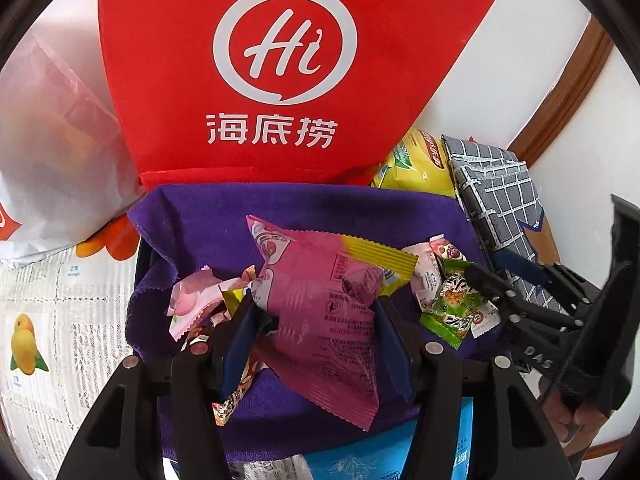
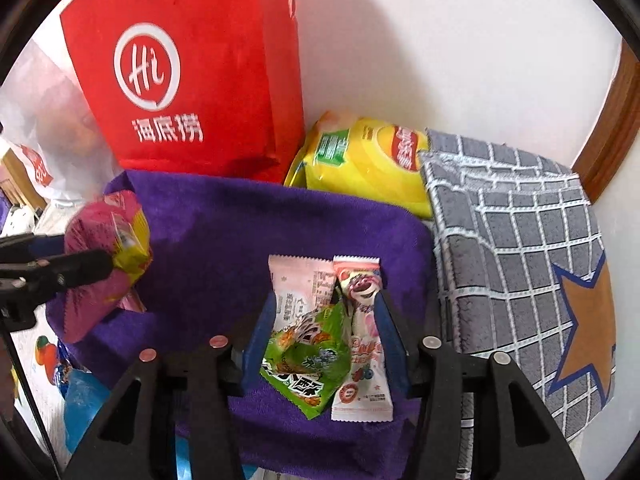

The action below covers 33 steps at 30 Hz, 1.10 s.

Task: Organize snacks
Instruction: 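Lower both bags onto the purple towel and open both tools, then withdraw both tools from the towel back toward the snack pile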

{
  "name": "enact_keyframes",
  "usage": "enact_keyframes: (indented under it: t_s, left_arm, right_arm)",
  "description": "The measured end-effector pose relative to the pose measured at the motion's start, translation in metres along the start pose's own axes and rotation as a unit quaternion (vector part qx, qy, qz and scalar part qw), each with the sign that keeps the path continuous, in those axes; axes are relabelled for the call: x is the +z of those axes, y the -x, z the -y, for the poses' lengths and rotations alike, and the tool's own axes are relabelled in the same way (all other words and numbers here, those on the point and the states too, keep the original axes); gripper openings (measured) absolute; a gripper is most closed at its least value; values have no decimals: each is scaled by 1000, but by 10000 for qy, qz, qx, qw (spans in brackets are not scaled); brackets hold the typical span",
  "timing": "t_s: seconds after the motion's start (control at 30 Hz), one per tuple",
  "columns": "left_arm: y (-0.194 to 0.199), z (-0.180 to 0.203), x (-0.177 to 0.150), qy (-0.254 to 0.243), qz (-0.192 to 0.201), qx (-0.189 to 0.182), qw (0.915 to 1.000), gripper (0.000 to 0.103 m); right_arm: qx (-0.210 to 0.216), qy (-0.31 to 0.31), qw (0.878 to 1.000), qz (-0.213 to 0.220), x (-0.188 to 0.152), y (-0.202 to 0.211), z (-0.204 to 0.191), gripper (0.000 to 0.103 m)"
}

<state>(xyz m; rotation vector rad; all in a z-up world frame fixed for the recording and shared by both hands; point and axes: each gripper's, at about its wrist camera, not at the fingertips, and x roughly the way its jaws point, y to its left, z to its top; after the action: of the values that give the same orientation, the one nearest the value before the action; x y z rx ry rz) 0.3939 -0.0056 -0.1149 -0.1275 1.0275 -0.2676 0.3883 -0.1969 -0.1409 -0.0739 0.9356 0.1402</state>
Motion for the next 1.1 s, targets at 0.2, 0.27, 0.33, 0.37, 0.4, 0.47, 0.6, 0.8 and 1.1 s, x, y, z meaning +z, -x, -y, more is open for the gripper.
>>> enact_keyframes:
  t_s: [0.2,0.27,0.33,0.37,0.4,0.47,0.6,0.8,1.1]
  left_arm:
    - [1,1,0,26,-67,35,10000,58]
    - [0,1,0,78,-133,46,9999,60]
    - [2,2,1,153,-148,14,9998,63]
    - [4,2,0,185,-123,-20,9998,64]
    - [7,3,0,206,-107,-64,9997,67]
    - [12,6,-1,194,-58,-118,9997,73]
    - [26,16,-3,34,95,-64,9999,75]
    - [50,27,-8,-131,343,-89,9993,75]
    - [97,37,-21,-121,834,-180,9963,75]
  right_arm:
    - [8,-117,9998,188,5,14,4,57]
    - [-26,-219,9994,258,6,19,6,57]
    - [-55,-285,9992,285,8,22,8,57]
    - [-87,-310,9990,323,8,25,9,57]
    - [-91,-328,9988,358,9,27,10,57]
    - [-79,-352,9986,394,10,32,10,57]
    - [-135,-365,9980,506,10,45,8,57]
    - [-273,-342,9972,613,-2,71,0,57]
    - [-272,-325,9959,803,-40,123,-10,57]
